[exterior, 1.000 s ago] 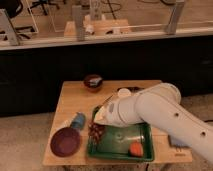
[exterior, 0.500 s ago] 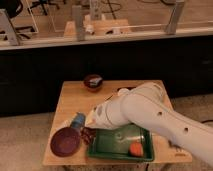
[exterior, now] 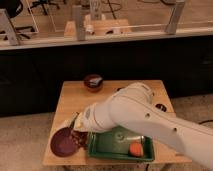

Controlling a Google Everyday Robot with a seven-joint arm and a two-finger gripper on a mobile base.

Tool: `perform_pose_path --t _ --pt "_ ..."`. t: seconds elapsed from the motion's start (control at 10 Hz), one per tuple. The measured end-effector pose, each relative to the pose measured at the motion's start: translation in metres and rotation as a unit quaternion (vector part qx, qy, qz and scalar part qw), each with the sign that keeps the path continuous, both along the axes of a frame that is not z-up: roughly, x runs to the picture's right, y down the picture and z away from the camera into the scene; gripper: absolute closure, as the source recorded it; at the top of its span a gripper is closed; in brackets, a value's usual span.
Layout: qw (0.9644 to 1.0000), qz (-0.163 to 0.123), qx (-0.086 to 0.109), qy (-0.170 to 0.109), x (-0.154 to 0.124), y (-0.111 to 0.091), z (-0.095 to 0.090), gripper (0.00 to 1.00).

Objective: Place grapes in purple bowl

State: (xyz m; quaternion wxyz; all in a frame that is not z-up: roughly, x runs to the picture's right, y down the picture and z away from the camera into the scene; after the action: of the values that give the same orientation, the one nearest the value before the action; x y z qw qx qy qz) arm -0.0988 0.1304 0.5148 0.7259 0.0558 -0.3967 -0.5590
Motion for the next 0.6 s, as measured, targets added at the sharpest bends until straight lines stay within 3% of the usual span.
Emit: perform_pose_path --t 0.3,0.6 --pt "0.9998 -0.015 0.002 -0.009 -0.023 0.002 -0.007 1.0" --pt "0.9997 -0.024 -0.005 -0.009 -0.04 0.003 -0.001 1.0"
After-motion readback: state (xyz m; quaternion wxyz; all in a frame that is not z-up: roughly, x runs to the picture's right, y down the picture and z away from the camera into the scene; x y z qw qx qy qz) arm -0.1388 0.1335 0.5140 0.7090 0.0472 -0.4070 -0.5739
